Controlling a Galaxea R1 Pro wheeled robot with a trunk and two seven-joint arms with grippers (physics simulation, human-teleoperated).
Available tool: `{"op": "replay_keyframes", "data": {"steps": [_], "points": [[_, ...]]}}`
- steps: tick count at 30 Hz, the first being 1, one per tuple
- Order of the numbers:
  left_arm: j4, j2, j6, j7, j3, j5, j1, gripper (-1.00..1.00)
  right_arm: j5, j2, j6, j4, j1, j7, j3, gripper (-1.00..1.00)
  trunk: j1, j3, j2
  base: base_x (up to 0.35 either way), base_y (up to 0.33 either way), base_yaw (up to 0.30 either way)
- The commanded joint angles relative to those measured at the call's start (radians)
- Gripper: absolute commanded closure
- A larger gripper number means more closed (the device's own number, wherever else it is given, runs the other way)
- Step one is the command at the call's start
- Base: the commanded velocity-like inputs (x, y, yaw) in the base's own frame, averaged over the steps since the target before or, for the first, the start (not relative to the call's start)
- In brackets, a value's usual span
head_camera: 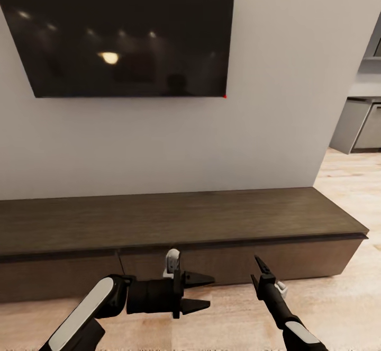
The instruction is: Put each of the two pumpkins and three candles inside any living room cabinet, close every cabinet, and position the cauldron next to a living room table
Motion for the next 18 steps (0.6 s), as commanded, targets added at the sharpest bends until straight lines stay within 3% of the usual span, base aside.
{"op": "replay_keyframes", "data": {"steps": [1, 4, 10, 18], "points": [[-0.001, 0.001, 0.000, 0.009, -0.006, 0.017, -0.001, -1.00, -0.010, -0.001, 0.005, 0.001, -0.001, 0.003, 0.008, -1.00, 0.000, -0.005, -0.001, 0.000, 0.000, 0.000], [-0.001, 0.002, 0.000, 0.009, -0.020, 0.043, -0.001, -1.00, -0.010, -0.001, 0.004, 0.001, -0.001, 0.003, 0.008, -1.00, 0.002, -0.017, -0.001, 0.000, 0.000, 0.000], [-0.001, 0.002, 0.000, 0.009, -0.025, 0.051, -0.001, -1.00, -0.009, 0.000, 0.003, 0.001, -0.001, 0.003, 0.008, -1.00, 0.004, -0.040, -0.003, 0.000, 0.000, 0.000], [-0.001, 0.021, 0.000, 0.009, -0.023, 0.053, -0.001, -1.00, -0.008, 0.000, 0.003, 0.001, -0.001, 0.004, 0.008, -1.00, 0.004, -0.040, -0.003, 0.000, 0.000, 0.000]]}}
